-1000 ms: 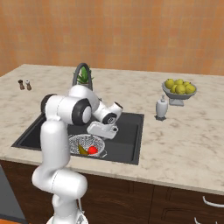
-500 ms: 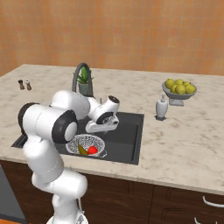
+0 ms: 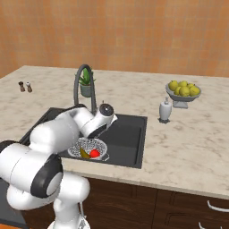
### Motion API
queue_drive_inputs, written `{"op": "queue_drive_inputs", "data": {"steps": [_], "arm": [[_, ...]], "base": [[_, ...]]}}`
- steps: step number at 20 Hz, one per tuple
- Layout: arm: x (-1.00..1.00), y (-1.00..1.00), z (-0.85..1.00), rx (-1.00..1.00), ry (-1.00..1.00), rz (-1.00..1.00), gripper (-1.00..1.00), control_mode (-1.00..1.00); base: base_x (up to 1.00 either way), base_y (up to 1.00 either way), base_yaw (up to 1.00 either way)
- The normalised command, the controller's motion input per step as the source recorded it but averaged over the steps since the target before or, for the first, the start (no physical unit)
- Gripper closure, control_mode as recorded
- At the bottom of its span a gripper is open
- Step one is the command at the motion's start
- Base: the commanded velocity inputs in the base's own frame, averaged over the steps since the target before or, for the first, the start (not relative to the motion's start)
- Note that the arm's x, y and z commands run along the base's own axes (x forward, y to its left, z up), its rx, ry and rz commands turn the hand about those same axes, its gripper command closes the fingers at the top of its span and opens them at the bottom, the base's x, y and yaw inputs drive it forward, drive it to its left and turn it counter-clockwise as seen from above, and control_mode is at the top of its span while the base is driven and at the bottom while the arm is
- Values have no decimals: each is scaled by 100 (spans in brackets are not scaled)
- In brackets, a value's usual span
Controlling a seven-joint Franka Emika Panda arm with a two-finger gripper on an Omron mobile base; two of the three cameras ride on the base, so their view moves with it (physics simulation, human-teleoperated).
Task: Put the colander in the sink, put the apple, pear in the colander, and turn on the sink faucet and pour water over the colander.
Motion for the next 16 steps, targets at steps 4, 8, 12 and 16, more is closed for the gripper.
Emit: {"op": "queue_drive_inputs", "data": {"steps": [4,8,12,16], "arm": [[-3,0,50,5,-30,6,-100,-100],[29,0,44,14,-18,0,-100,-100],[19,-16,42,29,-15,9,-100,-100],[23,-8,29,29,-10,13,-100,-100]], "base": [[0,0,0],[0,0,0],[0,0,0],[0,0,0]]}}
